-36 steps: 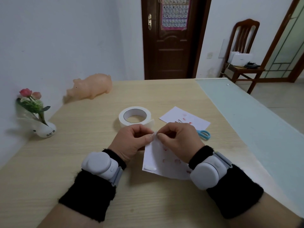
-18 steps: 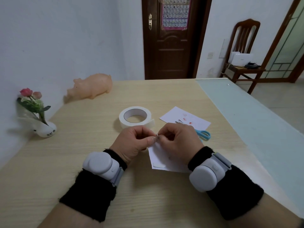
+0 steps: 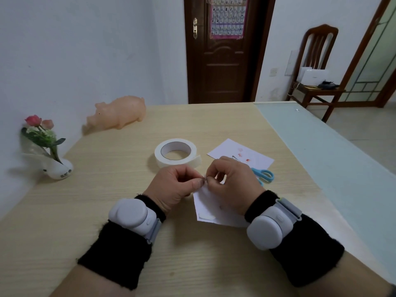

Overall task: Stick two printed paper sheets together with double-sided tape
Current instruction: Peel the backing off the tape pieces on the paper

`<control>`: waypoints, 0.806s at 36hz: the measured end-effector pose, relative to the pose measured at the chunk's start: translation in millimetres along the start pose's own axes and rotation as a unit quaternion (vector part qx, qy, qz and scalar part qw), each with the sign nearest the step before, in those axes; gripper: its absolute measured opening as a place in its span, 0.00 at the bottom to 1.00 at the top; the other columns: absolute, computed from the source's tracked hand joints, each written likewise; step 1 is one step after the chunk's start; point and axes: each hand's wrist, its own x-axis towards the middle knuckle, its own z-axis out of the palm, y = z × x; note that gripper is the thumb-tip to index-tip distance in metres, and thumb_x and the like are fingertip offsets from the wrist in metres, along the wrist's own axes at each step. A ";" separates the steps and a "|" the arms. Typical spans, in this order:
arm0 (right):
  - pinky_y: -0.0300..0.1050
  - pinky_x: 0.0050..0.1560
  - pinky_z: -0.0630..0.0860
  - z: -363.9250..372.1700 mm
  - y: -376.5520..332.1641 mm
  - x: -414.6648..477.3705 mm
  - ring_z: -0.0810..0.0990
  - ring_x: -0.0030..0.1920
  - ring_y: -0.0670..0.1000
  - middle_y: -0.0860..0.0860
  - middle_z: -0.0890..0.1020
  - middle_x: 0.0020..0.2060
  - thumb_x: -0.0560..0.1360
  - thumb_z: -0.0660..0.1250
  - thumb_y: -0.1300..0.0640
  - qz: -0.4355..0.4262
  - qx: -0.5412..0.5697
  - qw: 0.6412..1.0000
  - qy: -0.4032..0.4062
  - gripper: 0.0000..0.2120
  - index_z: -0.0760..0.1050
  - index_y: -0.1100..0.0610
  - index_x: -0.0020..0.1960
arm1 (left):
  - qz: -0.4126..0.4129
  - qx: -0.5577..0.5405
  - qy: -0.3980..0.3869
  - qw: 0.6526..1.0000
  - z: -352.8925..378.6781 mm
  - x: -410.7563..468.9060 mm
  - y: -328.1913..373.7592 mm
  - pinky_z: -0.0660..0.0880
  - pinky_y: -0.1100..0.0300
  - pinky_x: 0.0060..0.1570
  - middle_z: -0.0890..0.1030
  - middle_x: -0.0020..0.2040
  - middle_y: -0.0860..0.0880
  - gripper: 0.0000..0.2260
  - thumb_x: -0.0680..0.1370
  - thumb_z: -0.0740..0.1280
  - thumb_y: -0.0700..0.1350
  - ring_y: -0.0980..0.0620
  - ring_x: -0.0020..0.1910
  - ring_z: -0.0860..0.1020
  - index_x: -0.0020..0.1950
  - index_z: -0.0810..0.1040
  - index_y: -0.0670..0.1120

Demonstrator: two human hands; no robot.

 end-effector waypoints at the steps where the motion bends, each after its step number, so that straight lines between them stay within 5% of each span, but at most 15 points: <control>1: 0.42 0.42 0.72 0.1 0.9 0.1 0.74 0.36 0.44 0.46 0.77 0.34 0.69 0.68 0.60 0.002 0.004 1.000 -0.002 0.06 0.76 0.51 0.35 | 0.001 0.001 0.003 1.000 -0.1 -0.4 0.8 0.73 0.48 0.43 0.80 0.38 0.40 0.01 0.65 0.72 0.42 0.44 0.38 0.75 0.35 0.83 0.47; 10: 0.40 0.41 0.71 -0.2 4.0 -0.1 0.74 0.37 0.45 0.45 0.77 0.35 0.71 0.68 0.61 0.015 0.052 0.998 -0.014 0.10 0.73 0.49 0.35 | -0.013 0.009 0.035 0.999 -1.8 0.8 0.1 0.75 0.64 0.33 0.80 0.31 0.50 0.07 0.72 0.70 0.35 0.55 0.31 0.77 0.35 0.80 0.44; 29: 0.41 0.41 0.73 -6.4 1.9 -0.5 0.77 0.38 0.49 0.47 0.79 0.34 0.71 0.68 0.56 0.053 0.085 0.995 -0.023 0.08 0.75 0.49 0.35 | -0.009 0.030 0.046 0.998 -3.2 -1.0 6.5 0.74 0.67 0.32 0.80 0.30 0.53 0.07 0.72 0.70 0.36 0.58 0.30 0.77 0.35 0.79 0.45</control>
